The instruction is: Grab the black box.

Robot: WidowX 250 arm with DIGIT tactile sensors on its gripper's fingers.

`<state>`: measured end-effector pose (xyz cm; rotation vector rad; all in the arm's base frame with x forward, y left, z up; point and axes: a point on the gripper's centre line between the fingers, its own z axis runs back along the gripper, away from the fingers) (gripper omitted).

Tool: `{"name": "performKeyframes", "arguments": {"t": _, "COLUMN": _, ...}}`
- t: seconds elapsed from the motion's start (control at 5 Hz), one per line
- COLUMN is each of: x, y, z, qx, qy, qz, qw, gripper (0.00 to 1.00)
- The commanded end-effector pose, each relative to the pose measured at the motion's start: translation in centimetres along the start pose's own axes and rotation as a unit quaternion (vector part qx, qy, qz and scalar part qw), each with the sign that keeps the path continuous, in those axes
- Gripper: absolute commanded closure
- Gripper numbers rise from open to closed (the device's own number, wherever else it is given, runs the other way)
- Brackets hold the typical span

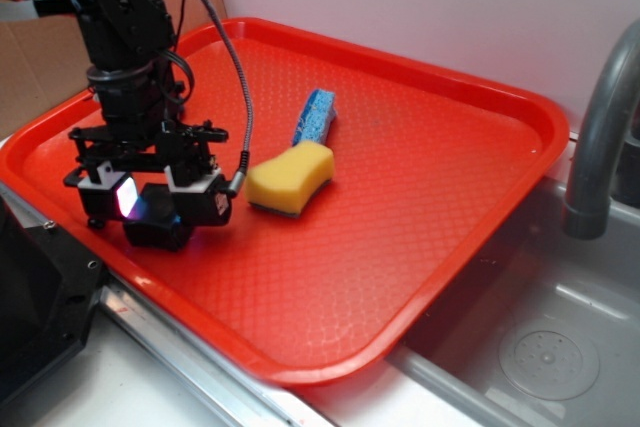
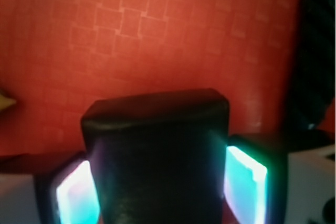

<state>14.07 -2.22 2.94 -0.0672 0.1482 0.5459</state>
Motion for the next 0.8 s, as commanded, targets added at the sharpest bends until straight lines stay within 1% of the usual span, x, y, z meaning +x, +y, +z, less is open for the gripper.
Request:
{"name": "performKeyframes", "arguments": {"t": 0.0, "x": 1.7, "y": 0.6, "z": 8.1, "qx": -0.025, "qy": -0.069, "qz": -0.233, "qw": 0.970, "gripper": 1.00}}
{"name": "performKeyframes", "arguments": {"t": 0.2, "x": 2.2, "y": 1.9, "z": 13.4, "qx": -0.017, "qy": -0.086, "qz": -0.295, "qw": 0.951, "gripper": 1.00}}
{"name": "performKeyframes", "arguments": {"t": 0.4, "x": 2.6, "y": 3.1, "z": 17.8, "qx": -0.008, "qy": -0.111, "qz": -0.308, "qw": 0.945, "gripper": 1.00}}
{"name": "performKeyframes", "arguments": {"t": 0.6, "x": 3.1, "y": 3.3, "z": 17.8, "qx": -0.001, "qy": -0.092, "qz": -0.304, "qw": 0.948, "gripper": 1.00}}
